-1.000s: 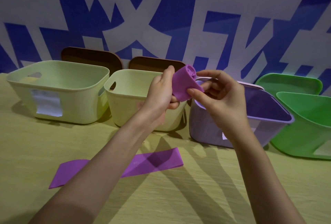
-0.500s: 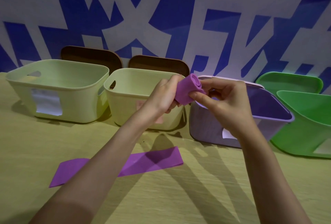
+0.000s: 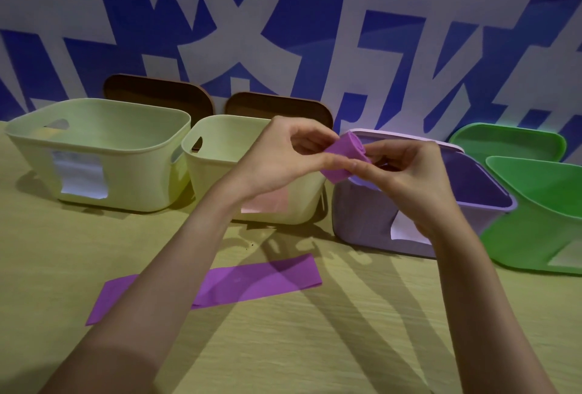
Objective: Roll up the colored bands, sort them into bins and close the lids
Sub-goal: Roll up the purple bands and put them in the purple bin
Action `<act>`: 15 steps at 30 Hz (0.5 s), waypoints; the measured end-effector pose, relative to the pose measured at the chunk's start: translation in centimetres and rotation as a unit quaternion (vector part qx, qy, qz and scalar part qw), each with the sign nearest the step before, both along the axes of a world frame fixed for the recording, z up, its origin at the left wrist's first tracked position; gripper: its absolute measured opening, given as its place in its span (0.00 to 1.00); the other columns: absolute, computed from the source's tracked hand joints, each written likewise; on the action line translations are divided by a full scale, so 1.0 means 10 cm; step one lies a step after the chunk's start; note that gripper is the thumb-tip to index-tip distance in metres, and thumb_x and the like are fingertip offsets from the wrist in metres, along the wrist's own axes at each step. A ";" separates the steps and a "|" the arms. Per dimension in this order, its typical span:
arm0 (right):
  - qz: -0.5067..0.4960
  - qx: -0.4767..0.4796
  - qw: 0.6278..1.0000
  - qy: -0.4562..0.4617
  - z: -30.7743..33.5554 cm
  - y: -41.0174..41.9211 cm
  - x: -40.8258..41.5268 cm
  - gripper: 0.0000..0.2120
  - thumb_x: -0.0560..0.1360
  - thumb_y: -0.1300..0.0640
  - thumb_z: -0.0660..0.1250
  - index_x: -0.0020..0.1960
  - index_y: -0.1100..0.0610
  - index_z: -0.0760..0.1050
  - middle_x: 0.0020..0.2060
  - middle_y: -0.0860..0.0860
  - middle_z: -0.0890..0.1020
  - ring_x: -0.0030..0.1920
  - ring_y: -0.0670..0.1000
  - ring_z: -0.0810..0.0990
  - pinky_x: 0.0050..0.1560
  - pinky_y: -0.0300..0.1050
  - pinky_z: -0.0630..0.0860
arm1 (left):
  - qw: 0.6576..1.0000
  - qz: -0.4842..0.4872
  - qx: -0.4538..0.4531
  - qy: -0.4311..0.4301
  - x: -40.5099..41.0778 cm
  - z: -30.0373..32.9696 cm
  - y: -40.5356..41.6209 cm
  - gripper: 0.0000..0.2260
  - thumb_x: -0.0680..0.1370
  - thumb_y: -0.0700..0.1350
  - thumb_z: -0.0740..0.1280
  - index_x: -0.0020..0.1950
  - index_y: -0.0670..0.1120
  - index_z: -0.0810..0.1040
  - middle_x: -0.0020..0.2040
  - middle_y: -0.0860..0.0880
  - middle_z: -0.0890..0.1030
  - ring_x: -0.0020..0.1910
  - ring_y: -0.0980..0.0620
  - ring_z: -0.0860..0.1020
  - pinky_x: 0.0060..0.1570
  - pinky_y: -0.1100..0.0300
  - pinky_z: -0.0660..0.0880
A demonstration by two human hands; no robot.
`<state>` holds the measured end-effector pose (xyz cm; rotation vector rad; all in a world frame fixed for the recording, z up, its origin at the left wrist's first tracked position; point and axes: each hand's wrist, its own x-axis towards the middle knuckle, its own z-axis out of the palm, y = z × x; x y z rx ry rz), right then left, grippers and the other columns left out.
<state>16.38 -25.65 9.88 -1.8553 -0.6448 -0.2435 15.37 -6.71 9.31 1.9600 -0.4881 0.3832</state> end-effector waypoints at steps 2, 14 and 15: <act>0.010 -0.008 1.000 -0.010 0.01 -0.01 0.00 0.11 0.62 0.47 0.74 0.43 0.48 0.81 0.36 0.50 0.84 0.39 0.52 0.81 0.38 0.38 0.78 | 0.999 -0.024 -0.012 0.020 -0.02 0.03 0.03 0.21 0.65 0.50 0.74 0.57 0.45 0.81 0.49 0.50 0.84 0.49 0.55 0.82 0.52 0.59 0.79; 0.038 0.129 0.990 -0.034 -0.05 0.06 0.04 0.14 0.66 0.54 0.73 0.46 0.61 0.75 0.39 0.52 0.80 0.39 0.45 0.79 0.41 0.36 0.77 | 0.967 -0.123 -0.173 0.140 -0.08 0.07 -0.01 0.22 0.69 0.39 0.71 0.63 0.40 0.75 0.54 0.42 0.83 0.53 0.48 0.82 0.47 0.61 0.79; 0.037 0.137 0.989 -0.026 -0.06 0.06 0.04 0.14 0.67 0.54 0.73 0.46 0.61 0.75 0.40 0.53 0.80 0.39 0.47 0.79 0.41 0.37 0.76 | 0.963 -0.124 -0.188 0.149 -0.08 0.07 -0.02 0.22 0.69 0.39 0.71 0.63 0.41 0.73 0.53 0.41 0.83 0.53 0.47 0.83 0.47 0.61 0.79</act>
